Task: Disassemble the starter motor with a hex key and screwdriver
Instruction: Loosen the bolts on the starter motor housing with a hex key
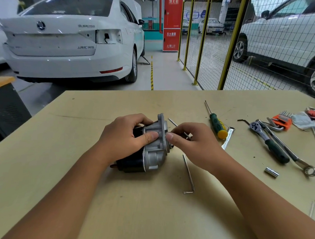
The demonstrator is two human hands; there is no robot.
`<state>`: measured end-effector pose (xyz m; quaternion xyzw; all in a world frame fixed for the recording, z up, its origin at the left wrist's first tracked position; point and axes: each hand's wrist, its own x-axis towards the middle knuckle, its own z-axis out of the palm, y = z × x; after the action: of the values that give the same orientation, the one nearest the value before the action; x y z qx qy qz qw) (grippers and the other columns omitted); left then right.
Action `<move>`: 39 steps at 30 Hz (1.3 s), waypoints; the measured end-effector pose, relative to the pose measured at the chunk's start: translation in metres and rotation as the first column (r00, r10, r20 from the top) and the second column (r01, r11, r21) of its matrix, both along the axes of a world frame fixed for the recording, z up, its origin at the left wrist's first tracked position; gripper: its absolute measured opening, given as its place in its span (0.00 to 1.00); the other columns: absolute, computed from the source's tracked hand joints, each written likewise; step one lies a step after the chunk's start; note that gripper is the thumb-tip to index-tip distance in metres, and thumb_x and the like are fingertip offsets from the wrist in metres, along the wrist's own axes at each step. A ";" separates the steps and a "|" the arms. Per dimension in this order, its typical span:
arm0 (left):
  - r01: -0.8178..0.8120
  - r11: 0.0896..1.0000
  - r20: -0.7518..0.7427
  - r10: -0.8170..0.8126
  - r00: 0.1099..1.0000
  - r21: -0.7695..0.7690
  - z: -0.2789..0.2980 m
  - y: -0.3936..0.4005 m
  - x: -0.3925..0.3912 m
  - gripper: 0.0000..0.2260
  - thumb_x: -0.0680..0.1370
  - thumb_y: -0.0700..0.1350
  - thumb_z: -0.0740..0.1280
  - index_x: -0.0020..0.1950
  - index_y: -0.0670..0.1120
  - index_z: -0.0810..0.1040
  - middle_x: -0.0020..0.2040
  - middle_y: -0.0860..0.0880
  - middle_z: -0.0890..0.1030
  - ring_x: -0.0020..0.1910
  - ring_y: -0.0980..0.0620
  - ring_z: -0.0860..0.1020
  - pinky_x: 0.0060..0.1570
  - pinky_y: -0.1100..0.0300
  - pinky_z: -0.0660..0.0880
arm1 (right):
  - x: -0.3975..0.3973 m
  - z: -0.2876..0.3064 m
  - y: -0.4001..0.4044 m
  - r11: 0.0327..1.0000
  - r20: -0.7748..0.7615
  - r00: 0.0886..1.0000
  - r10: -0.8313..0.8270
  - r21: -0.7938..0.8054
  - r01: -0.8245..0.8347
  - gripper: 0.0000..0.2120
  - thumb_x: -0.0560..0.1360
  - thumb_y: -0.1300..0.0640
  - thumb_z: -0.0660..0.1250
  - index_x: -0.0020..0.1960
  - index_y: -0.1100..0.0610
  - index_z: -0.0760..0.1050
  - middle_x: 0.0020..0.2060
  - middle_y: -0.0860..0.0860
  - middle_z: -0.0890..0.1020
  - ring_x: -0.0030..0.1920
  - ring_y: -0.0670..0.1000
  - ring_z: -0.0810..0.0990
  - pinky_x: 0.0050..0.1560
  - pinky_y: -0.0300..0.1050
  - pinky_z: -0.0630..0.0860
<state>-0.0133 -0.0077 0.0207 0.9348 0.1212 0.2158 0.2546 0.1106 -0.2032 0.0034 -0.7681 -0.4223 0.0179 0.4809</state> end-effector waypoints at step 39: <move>0.221 0.971 0.239 -0.193 0.952 -0.094 -0.004 -0.007 -0.001 0.02 0.74 0.49 0.73 0.44 0.52 0.85 0.60 0.61 0.82 0.61 0.58 0.80 0.62 0.50 0.77 | -0.006 0.004 0.001 0.996 -0.108 0.994 -0.026 0.080 0.035 0.02 0.74 0.56 0.76 0.44 0.51 0.84 0.36 0.53 0.82 0.39 0.54 0.79 0.41 0.53 0.78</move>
<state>-0.0140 -0.0144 0.0163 0.8945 0.0050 0.2862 0.3435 0.1046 -0.2022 0.0076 -0.7521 -0.3844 0.0342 0.5342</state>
